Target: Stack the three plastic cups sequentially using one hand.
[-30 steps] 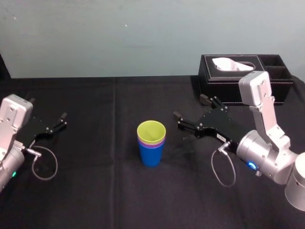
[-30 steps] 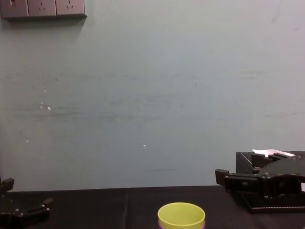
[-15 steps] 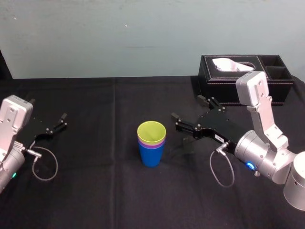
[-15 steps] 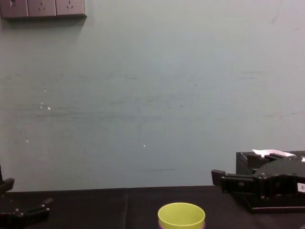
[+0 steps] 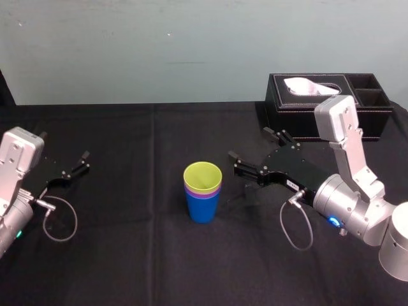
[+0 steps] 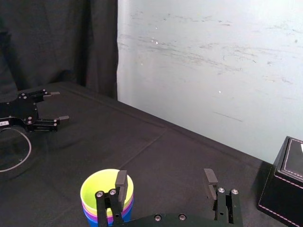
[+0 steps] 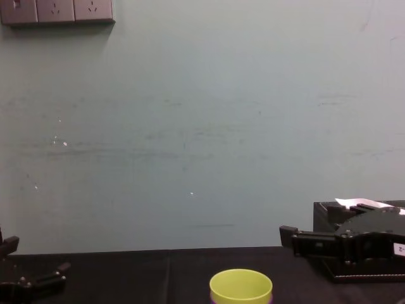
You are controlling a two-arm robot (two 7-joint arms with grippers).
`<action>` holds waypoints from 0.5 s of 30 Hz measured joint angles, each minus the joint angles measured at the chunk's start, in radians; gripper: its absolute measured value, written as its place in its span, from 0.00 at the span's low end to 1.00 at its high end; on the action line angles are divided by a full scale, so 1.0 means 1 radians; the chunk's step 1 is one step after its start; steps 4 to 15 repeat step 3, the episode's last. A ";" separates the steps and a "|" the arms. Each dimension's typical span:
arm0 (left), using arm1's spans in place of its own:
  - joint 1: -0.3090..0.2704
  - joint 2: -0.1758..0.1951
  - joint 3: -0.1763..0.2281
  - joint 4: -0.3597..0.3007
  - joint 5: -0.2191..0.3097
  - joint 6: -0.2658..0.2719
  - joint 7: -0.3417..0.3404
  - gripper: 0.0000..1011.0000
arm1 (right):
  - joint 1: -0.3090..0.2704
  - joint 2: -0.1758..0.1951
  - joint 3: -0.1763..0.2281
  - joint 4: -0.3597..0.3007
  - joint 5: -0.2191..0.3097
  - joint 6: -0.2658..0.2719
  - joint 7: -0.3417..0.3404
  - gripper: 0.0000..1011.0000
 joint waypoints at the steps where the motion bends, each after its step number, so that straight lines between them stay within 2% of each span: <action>1: 0.000 0.000 0.000 0.000 0.000 0.000 0.000 1.00 | 0.000 0.000 0.000 0.000 0.000 0.000 0.000 0.99; 15: 0.000 0.000 0.000 0.000 0.000 0.000 0.000 1.00 | 0.000 0.000 0.000 0.000 0.000 0.000 0.000 0.99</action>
